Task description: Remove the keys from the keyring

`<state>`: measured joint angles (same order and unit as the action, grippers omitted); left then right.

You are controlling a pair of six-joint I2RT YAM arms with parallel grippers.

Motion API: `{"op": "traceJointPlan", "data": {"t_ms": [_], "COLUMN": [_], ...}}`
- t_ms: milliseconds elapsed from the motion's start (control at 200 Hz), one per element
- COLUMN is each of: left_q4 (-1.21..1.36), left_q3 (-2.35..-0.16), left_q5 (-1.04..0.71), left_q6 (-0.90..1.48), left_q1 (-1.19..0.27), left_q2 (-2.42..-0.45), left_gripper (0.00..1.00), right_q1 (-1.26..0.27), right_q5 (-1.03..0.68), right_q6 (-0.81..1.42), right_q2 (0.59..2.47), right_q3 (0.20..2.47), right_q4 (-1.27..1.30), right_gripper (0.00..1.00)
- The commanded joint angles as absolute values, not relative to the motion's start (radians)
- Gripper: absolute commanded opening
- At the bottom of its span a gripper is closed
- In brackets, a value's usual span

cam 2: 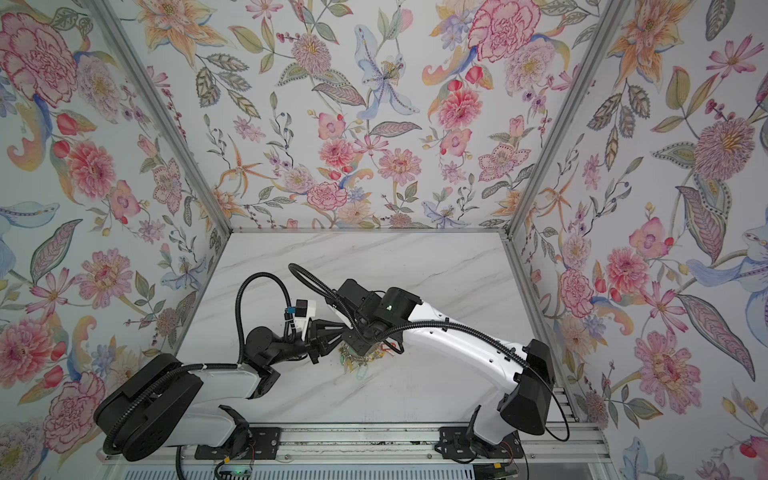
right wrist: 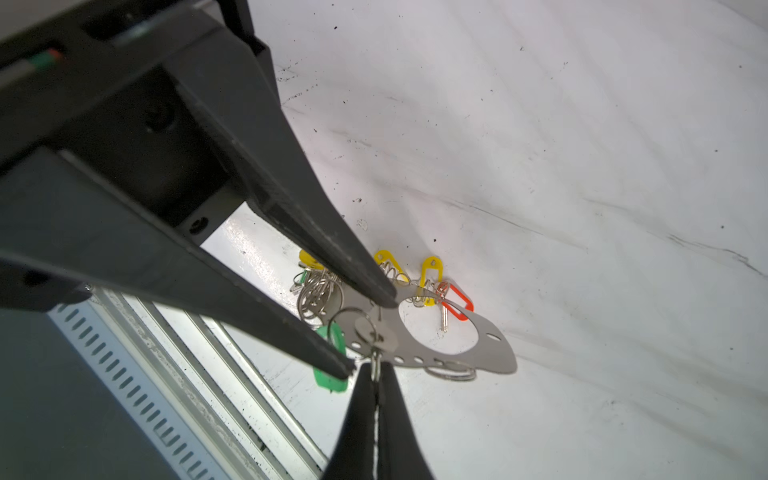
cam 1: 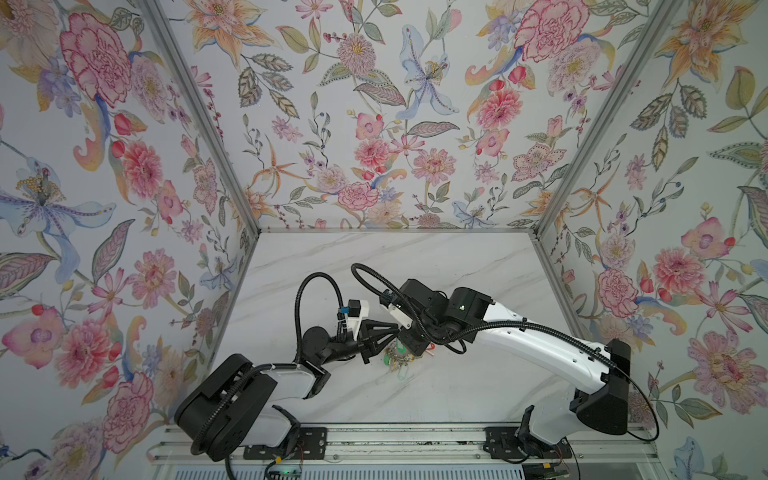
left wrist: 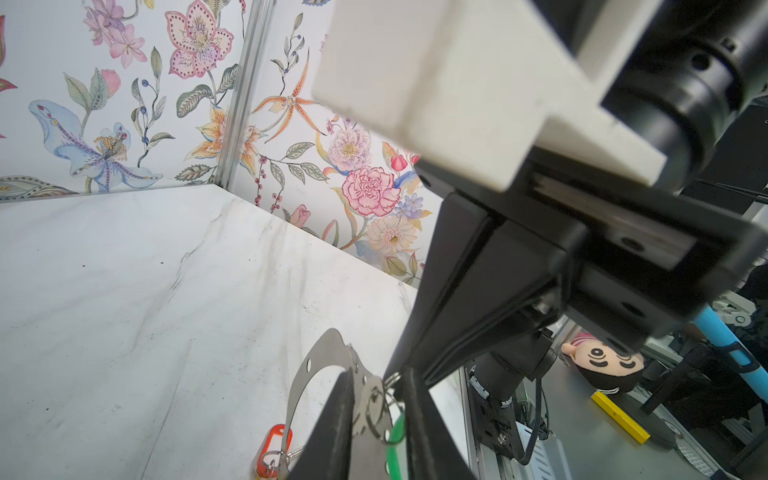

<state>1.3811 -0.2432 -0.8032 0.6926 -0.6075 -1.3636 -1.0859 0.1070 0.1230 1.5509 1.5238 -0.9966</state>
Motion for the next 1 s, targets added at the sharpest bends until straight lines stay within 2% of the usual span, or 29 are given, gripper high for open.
{"op": "traceJointPlan", "data": {"t_ms": [0,130,310,570,996], "left_q4": [1.292,1.24,1.218,1.205,1.187], "left_q3": [-0.268,-0.269,-0.266,-0.267,-0.252], "left_q5": [-0.774,-0.766,-0.736,-0.704,-0.642], "left_q6": [0.608,0.586,0.579,0.573,0.619], "left_q1": [-0.621,-0.623,-0.623,-0.621,-0.622], "left_q2": [-1.322,-1.301,-1.296,-1.281,-1.269], "left_gripper": [0.24,0.23,0.08,0.0,0.0], "right_q1": [-1.092,-1.093,-1.094,-1.098,-1.069], "right_q5": [0.138,0.15,0.156,0.168,0.215], "right_q6": [0.12,0.122,0.125,0.128,0.208], "right_q2": [1.515,1.506,1.499,1.489,1.287], "right_q3": [1.522,1.52,1.516,1.481,1.285], "right_q4": [-0.962,-0.953,-0.935,-0.912,-0.671], "right_gripper": [0.0,0.0,0.0,0.0,0.0]}}
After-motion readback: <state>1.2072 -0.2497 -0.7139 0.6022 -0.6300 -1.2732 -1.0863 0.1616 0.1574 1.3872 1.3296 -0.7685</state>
